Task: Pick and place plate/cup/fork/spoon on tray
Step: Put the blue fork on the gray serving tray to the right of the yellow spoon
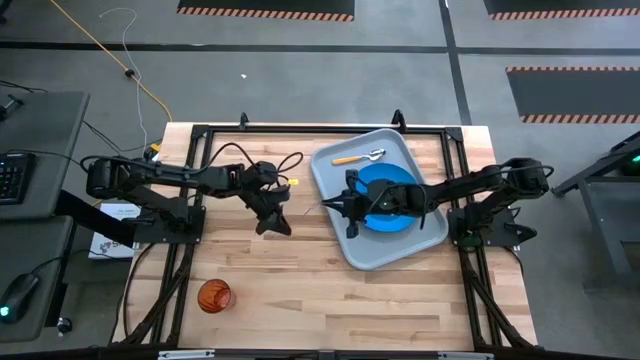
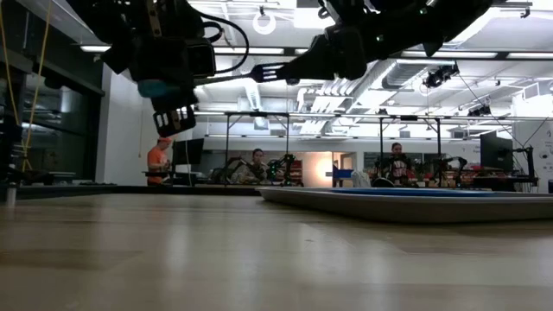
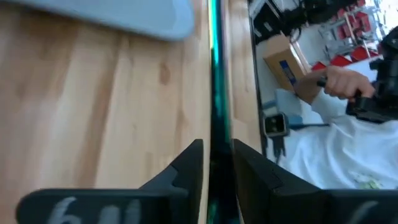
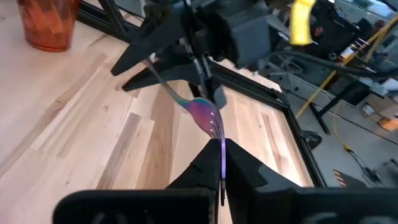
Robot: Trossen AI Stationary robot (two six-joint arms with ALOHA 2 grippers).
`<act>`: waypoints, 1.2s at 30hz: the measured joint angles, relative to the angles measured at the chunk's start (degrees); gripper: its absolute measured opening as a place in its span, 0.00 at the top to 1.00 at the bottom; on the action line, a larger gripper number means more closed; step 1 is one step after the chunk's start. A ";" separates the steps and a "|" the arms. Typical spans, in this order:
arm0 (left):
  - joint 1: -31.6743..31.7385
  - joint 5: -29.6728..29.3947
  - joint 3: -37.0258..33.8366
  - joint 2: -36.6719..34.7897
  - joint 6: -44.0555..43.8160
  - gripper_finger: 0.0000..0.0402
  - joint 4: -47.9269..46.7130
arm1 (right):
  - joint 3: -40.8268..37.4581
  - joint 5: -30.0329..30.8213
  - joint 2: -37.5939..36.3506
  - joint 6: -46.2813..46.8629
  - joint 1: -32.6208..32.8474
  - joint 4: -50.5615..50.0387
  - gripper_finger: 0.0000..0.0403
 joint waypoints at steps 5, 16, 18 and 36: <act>1.90 -2.14 0.01 -0.49 3.25 0.74 1.31 | 0.00 3.02 -1.87 0.15 0.00 -6.11 1.00; 9.75 -3.00 5.59 -5.45 19.17 0.63 -4.10 | 0.00 12.79 -14.03 10.21 -1.27 -35.00 1.00; 10.97 -5.42 6.06 -6.57 23.16 0.64 -3.79 | 0.00 15.73 -16.33 13.34 -2.89 -40.63 1.00; 11.91 -27.24 6.09 -5.11 30.23 0.67 2.21 | 0.00 7.28 -20.00 14.97 -37.25 -57.78 1.00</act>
